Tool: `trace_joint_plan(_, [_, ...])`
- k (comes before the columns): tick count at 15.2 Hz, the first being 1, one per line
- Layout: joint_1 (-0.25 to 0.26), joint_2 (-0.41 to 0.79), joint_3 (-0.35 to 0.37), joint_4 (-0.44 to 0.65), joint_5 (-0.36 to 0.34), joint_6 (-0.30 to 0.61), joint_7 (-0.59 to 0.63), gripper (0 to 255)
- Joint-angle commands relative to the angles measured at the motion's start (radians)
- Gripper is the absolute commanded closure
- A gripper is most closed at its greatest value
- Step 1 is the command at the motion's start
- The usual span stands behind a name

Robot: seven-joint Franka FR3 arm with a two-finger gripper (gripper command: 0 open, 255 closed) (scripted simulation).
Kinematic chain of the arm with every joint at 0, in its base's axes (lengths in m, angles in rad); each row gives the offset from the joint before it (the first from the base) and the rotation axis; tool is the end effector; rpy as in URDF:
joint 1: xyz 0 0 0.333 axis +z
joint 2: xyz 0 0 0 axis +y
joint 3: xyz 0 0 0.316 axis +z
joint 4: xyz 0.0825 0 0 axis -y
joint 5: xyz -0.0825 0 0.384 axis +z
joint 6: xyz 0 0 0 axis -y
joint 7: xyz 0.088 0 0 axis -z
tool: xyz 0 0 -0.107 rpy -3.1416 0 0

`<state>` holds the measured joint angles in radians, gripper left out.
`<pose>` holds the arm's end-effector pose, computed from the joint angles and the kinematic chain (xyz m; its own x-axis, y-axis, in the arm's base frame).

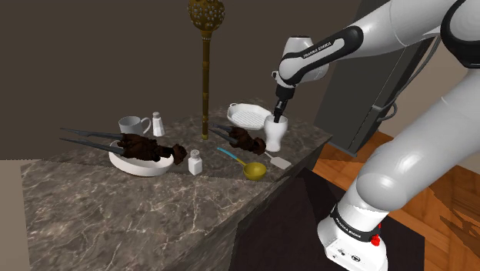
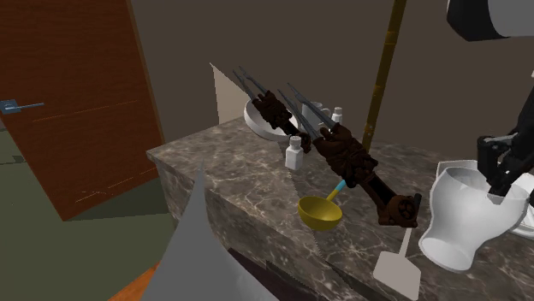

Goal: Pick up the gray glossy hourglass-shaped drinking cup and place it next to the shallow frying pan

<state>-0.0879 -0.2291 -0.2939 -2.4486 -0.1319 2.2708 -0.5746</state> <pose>0.4242 -0.1741 0.3864 0.9604 0.2782 0.0150 0.2770 -0.9593 0.0557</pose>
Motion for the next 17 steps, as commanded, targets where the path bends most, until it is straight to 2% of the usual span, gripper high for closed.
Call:
trace_joint_plan(1, [0.000,0.003,0.000,-0.002,0.001,-0.002,-0.001,0])
trace_joint_plan(5, [0.001,0.001,0.001,-0.005,0.000,-0.001,0.001,0])
trace_joint_plan(9, [0.002,-0.069,0.017,0.064,-0.006,-0.139,0.010,0])
trace_joint_plan(17, [0.002,-0.069,0.017,0.064,-0.006,-0.139,0.010,0])
